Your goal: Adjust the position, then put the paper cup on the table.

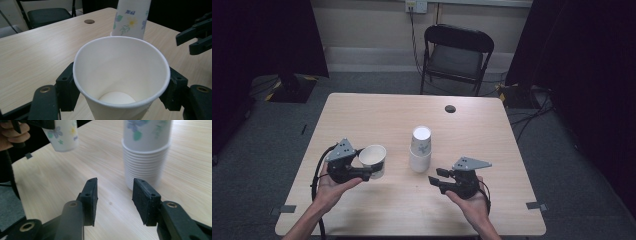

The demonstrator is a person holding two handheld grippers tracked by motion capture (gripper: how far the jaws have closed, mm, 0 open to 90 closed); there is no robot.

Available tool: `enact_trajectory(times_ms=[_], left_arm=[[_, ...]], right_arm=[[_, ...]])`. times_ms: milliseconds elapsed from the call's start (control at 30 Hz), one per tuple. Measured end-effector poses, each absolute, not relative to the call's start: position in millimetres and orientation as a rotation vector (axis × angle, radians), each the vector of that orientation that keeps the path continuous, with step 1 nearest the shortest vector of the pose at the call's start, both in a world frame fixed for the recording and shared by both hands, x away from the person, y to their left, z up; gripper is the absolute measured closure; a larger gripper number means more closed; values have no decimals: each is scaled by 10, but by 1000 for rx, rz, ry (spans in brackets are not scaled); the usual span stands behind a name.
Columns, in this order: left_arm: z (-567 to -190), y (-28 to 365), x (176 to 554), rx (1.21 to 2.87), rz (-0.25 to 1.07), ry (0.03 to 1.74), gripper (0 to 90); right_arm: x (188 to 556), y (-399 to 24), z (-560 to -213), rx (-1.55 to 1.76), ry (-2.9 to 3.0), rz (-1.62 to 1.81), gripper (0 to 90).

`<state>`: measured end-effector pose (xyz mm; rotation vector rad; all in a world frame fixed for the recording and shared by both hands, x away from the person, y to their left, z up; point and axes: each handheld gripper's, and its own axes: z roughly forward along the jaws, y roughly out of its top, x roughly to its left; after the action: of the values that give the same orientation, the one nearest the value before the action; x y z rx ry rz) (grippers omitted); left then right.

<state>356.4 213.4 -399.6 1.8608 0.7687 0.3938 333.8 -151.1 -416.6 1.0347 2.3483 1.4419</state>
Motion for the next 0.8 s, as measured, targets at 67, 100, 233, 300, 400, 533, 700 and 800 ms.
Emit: enact_trajectory(times_ms=[67, 100, 233, 300, 400, 533, 700, 800], left_arm=[[-3997, 2152, 3571, 1860, 400, 775, 301], [-3998, 2184, 3596, 1863, 417, 785, 300], [-4000, 2207, 3644, 1865, 433, 797, 300], [-4013, 2217, 3681, 1859, 438, 806, 300], [-4050, 2227, 3737, 1871, 449, 826, 300], [-4095, 2272, 3841, 1867, 448, 862, 300], [-4149, 2370, 3974, 1860, 473, 926, 300], [-4141, 2385, 4038, 1854, 484, 936, 300]], right_arm=[[3335, -1549, -4177, 1040, 2344, 1433, 550], [3330, -1625, -4209, 1059, 2334, 1409, 534], [3340, -1765, -4307, 1104, 2309, 1363, 495], [3350, -1833, -4348, 1123, 2311, 1337, 462], [3354, -1911, -4389, 1134, 2297, 1304, 435], [3377, -2094, -4478, 1179, 2269, 1285, 378], [3430, -2255, -4615, 1229, 2296, 1185, 333], [3442, -2319, -4702, 1265, 2301, 1134, 313]])
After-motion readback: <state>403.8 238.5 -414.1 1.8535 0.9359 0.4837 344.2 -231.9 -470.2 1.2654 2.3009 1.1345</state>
